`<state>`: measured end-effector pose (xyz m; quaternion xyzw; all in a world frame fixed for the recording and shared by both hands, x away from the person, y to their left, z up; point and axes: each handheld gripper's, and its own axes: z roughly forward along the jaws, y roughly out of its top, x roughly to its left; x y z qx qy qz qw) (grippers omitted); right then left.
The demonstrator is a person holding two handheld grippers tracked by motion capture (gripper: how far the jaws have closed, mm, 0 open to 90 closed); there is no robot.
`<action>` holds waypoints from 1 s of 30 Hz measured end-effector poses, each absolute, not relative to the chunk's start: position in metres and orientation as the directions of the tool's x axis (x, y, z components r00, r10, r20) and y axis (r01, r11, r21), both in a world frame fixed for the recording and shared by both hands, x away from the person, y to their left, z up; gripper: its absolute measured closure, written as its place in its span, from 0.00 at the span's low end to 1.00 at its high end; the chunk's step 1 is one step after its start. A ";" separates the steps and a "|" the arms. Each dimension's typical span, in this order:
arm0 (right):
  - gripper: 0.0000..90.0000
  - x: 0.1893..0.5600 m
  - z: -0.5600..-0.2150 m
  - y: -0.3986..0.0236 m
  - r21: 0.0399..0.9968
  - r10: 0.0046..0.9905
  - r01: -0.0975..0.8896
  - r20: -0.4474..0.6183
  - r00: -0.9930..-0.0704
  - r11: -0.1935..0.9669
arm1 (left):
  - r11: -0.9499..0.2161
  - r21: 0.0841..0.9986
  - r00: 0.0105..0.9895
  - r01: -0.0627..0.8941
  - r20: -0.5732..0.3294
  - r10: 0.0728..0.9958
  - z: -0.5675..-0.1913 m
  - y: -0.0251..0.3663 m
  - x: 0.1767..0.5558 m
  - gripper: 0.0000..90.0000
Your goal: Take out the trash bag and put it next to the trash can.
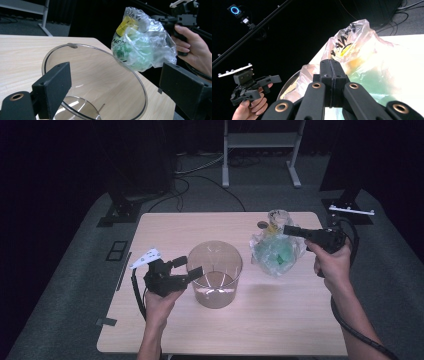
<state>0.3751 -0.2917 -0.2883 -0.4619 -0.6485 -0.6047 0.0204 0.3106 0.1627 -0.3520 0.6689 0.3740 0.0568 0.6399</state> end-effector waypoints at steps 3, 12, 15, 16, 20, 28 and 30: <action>1.00 0.376 -0.294 -0.293 0.756 0.574 0.634 0.595 -0.563 -0.163 | 0.096 0.901 0.717 0.423 -0.398 0.573 -0.351 0.164 0.310 0.10; 1.00 0.383 -0.314 -0.296 0.729 0.576 0.662 0.621 -0.532 -0.174 | 0.098 0.902 0.717 0.421 -0.397 0.573 -0.350 0.163 0.310 0.10; 1.00 0.386 -0.320 -0.296 0.719 0.576 0.672 0.629 -0.522 -0.177 | 0.095 0.901 0.717 0.423 -0.397 0.573 -0.351 0.163 0.311 0.10; 1.00 0.387 -0.322 -0.296 0.718 0.576 0.673 0.630 -0.521 -0.178 | 0.093 0.902 0.719 0.422 -0.396 0.572 -0.351 0.162 0.311 0.10; 1.00 0.388 -0.329 -0.297 0.710 0.579 0.681 0.636 -0.510 -0.180 | 0.089 0.901 0.719 0.425 -0.396 0.571 -0.351 0.162 0.311 0.10; 1.00 0.392 -0.345 -0.296 0.691 0.585 0.700 0.647 -0.488 -0.180 | 0.087 0.900 0.721 0.426 -0.396 0.568 -0.351 0.161 0.312 0.10; 1.00 0.394 -0.350 -0.294 0.684 0.583 0.706 0.653 -0.483 -0.182 | 0.086 0.901 0.721 0.425 -0.395 0.569 -0.351 0.161 0.312 0.10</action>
